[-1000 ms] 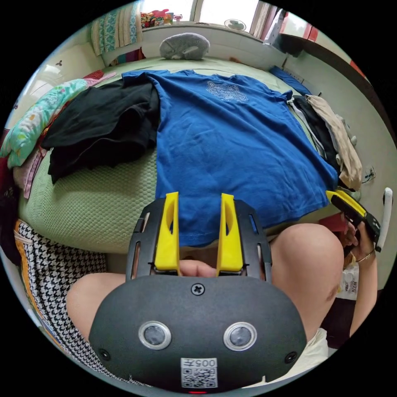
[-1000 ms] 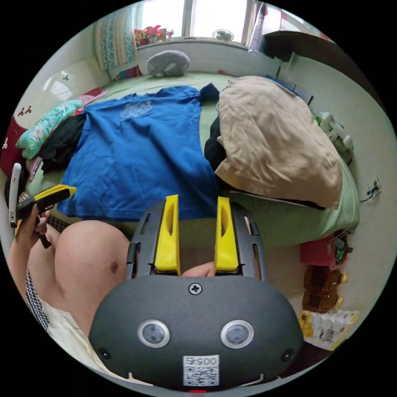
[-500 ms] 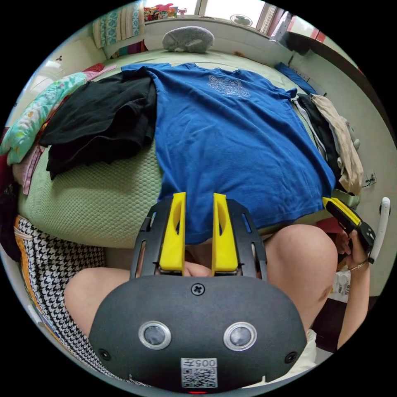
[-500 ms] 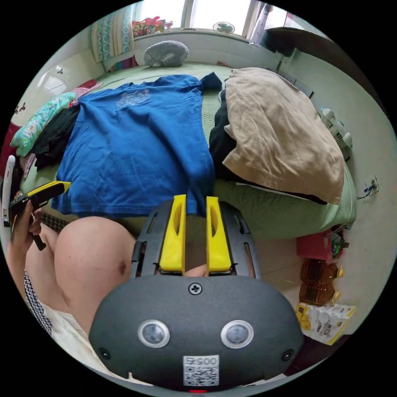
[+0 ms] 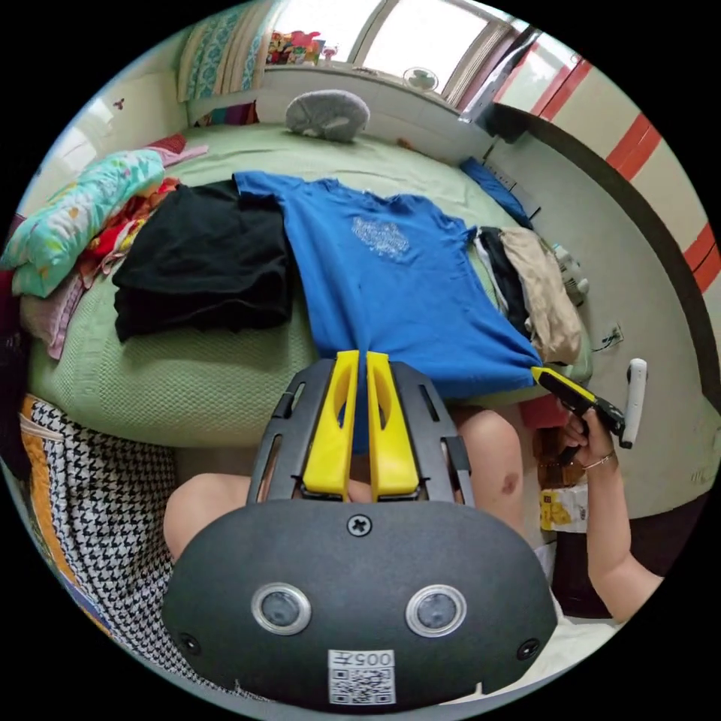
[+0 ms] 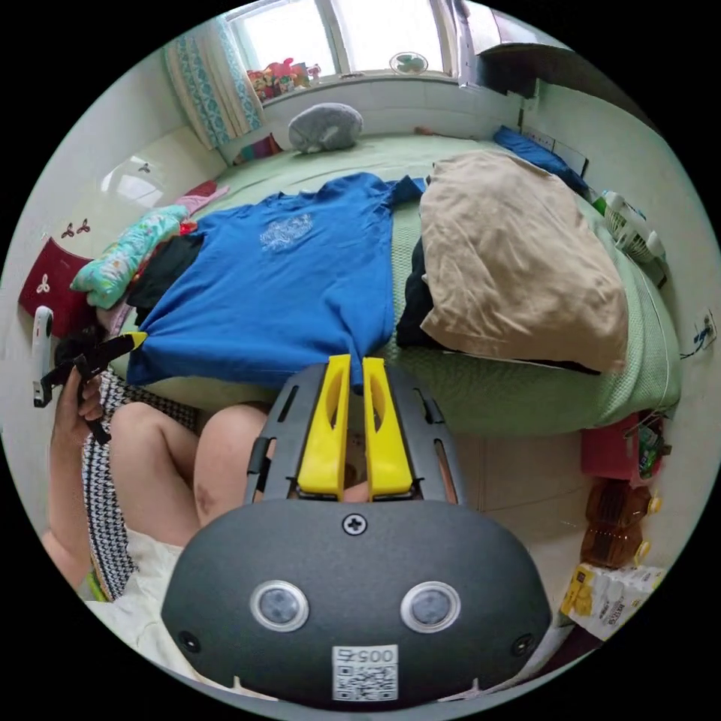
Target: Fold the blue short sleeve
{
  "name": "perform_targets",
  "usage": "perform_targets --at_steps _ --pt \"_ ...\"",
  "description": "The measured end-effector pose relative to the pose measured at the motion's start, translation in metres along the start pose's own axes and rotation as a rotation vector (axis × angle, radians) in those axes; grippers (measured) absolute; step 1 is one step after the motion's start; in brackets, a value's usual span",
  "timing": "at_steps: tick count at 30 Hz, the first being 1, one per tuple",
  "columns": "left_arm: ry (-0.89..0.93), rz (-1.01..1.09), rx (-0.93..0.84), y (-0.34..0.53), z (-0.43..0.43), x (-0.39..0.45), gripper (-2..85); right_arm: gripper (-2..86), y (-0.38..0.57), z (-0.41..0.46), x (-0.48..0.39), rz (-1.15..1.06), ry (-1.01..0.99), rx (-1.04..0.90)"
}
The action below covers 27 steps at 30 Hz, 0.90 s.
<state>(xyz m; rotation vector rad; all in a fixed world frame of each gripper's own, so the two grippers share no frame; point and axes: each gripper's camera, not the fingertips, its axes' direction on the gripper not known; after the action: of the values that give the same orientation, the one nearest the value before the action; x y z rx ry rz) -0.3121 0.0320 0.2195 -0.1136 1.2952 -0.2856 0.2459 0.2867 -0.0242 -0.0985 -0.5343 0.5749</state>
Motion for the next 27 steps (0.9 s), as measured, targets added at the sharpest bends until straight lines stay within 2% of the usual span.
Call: perform_targets --at_steps 3,6,12,14,20,27 --pt "0.038 -0.026 0.02 0.0 -0.006 -0.013 0.7 -0.7 0.0 -0.001 0.008 0.022 -0.056 0.018" --pt "-0.059 -0.048 -0.145 -0.001 0.023 -0.023 0.4 -0.7 -0.003 0.016 0.014 0.033 -0.04 -0.041" --pt "-0.114 -0.019 -0.164 0.001 0.041 -0.021 -0.1 1.2 -0.001 0.06 0.021 0.063 0.027 -0.163" --pt "-0.12 -0.012 -0.17 -0.006 0.045 -0.019 -0.1 2.2 0.005 0.074 0.028 0.087 -0.037 -0.198" --pt "-0.133 0.029 -0.168 -0.032 0.059 -0.011 -0.2 3.5 -0.005 0.062 0.024 0.052 -0.08 -0.092" --pt "-0.179 0.019 -0.212 -0.061 0.103 -0.007 -0.2 4.4 -0.048 0.085 -0.013 -0.102 0.082 -0.037"
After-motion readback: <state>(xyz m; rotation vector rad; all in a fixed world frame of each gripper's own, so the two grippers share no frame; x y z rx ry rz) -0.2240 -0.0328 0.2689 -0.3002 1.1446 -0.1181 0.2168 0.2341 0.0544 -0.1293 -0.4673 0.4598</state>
